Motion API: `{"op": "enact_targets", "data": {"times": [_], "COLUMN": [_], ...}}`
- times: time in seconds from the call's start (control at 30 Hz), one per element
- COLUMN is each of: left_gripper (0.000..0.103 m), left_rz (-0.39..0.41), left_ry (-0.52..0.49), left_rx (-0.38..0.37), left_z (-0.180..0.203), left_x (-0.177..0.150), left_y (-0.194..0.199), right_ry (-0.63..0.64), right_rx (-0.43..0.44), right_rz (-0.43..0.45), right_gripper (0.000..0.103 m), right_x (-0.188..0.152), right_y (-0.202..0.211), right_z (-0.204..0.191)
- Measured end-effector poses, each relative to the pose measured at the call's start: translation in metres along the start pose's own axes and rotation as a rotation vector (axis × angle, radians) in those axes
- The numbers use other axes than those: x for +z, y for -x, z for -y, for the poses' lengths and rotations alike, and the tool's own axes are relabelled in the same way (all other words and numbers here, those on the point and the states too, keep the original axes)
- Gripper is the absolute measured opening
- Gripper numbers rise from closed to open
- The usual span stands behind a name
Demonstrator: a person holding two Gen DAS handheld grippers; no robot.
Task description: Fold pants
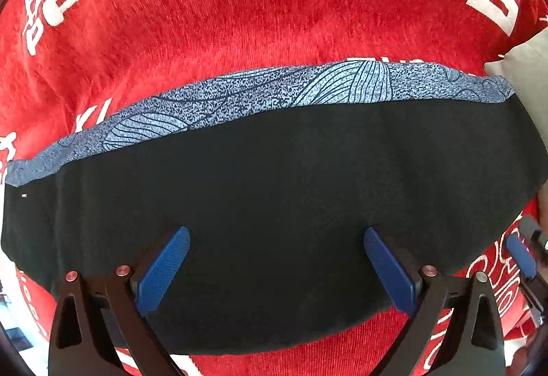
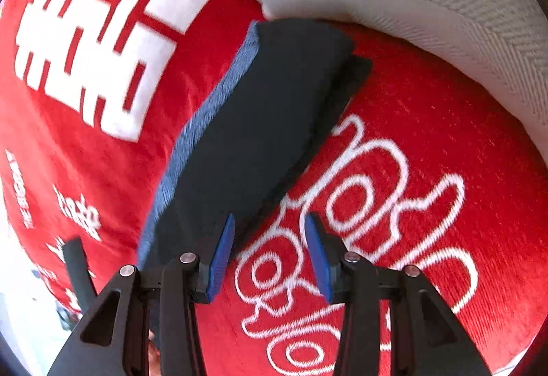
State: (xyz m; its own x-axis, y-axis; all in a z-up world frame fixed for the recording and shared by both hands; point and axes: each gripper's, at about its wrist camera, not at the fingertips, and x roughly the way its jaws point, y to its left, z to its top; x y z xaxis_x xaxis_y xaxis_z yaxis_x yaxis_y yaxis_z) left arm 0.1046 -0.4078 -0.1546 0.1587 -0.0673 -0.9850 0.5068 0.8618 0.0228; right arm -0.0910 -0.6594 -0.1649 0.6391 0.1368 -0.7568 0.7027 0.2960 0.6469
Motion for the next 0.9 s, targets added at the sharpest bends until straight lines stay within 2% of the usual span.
{"op": "enact_targets", "data": {"times": [0.13,0.27,0.5,0.6,0.63,0.7,0.73,0.77,0.9], "left_gripper": [0.102,0.102,0.102,0.102,0.102,0.099,0.089,0.086,0.085], "left_rz": [0.006,0.029,0.047,0.047,0.049,0.060,0.065,0.073,0.135], "left_ry": [0.016,0.003,0.010,0.009,0.005,-0.010,-0.016,-0.026,-0.073], "left_rx": [-0.032,-0.031,-0.019,-0.012,-0.004,0.013,0.007,-0.013,-0.082], "left_z": [-0.010,-0.012,0.001,0.003,0.004,0.021,0.027,0.032,0.053], "left_x": [-0.002,-0.006,-0.010,-0.010,-0.009,-0.015,-0.015,-0.014,-0.013], "left_y": [-0.006,-0.005,-0.004,-0.002,-0.002,0.018,0.024,0.030,0.047], "right_ry": [-0.068,-0.096,-0.047,-0.066,-0.078,-0.091,-0.085,-0.077,-0.043], "right_rx": [0.084,0.151,0.175,0.168,0.162,0.107,0.089,0.091,0.109], "right_rz": [0.051,0.111,0.151,0.129,0.115,0.078,0.062,0.059,0.060], "right_gripper": [0.047,0.047,0.049,0.048,0.045,0.017,0.017,0.016,0.015], "right_x": [0.011,0.020,0.034,0.041,0.043,0.047,0.048,0.049,0.049], "right_y": [-0.003,0.009,-0.002,-0.010,-0.012,-0.014,-0.014,-0.013,-0.001], "right_z": [0.016,0.028,0.019,0.014,0.014,0.013,0.012,0.011,0.000]}}
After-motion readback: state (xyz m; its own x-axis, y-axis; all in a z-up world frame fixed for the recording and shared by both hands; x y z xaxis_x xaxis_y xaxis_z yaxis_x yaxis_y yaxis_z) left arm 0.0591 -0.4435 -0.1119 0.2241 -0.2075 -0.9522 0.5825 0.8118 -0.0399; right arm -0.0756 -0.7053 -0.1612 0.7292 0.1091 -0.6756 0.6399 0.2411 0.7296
